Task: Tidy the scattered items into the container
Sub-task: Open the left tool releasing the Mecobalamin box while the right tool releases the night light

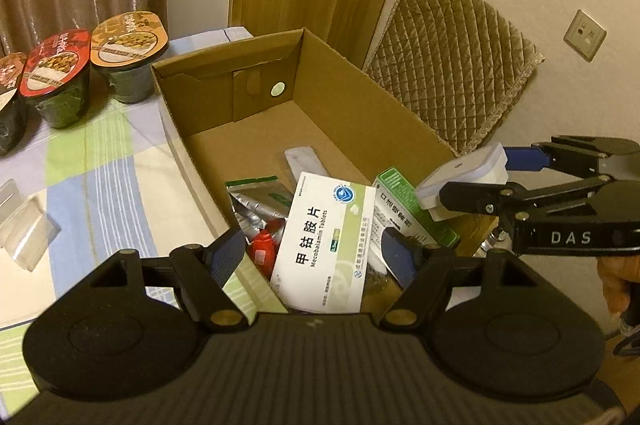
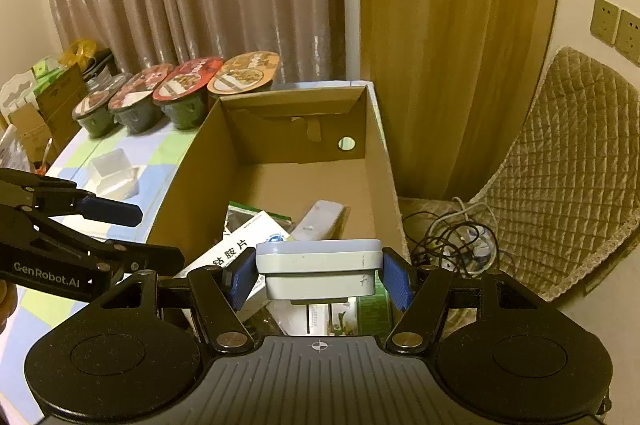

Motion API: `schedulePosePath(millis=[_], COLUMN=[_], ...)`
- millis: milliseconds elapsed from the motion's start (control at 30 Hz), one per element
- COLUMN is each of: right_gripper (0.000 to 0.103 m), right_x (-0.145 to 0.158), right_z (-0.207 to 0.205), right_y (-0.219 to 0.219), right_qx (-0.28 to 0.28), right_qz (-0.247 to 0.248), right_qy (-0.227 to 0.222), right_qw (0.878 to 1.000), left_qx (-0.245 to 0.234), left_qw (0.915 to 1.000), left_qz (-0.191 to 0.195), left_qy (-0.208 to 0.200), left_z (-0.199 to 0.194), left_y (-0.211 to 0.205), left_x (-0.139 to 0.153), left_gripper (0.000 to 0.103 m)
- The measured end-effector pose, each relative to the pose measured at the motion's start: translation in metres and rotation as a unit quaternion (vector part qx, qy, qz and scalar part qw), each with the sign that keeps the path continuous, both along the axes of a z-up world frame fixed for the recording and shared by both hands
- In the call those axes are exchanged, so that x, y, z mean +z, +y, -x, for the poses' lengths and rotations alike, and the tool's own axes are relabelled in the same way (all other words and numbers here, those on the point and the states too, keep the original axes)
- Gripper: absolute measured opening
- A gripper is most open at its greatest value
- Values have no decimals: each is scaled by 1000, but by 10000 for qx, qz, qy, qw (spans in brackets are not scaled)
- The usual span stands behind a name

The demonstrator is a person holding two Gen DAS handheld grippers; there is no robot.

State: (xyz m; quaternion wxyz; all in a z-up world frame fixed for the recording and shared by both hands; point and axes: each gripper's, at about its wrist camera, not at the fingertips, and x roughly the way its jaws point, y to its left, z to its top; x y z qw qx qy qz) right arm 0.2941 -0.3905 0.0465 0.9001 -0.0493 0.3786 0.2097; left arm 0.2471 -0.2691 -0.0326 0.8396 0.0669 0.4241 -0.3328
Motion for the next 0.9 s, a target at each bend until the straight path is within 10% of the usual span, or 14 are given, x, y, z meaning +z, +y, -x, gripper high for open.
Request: schedulePosePath(millis=[200, 300, 900], right_gripper=[71, 100, 100], right_x=[1, 2, -2], right_z=[-2, 0, 29], right_y=[7, 8, 4], right_qx=[57, 41, -26], right_qz=[-49, -92, -104], right_qy=[-110, -285, -54], right_qw=[9999, 9995, 9999], left_qx=[38, 53, 223], left_qw=[10000, 10000, 9997], left_qz=[-1, -10, -102], left_qy=[-16, -14, -20], left_z=[1, 2, 22], left_y=[5, 9, 44], left_x=[1, 1, -1], left_gripper=[72, 73, 74])
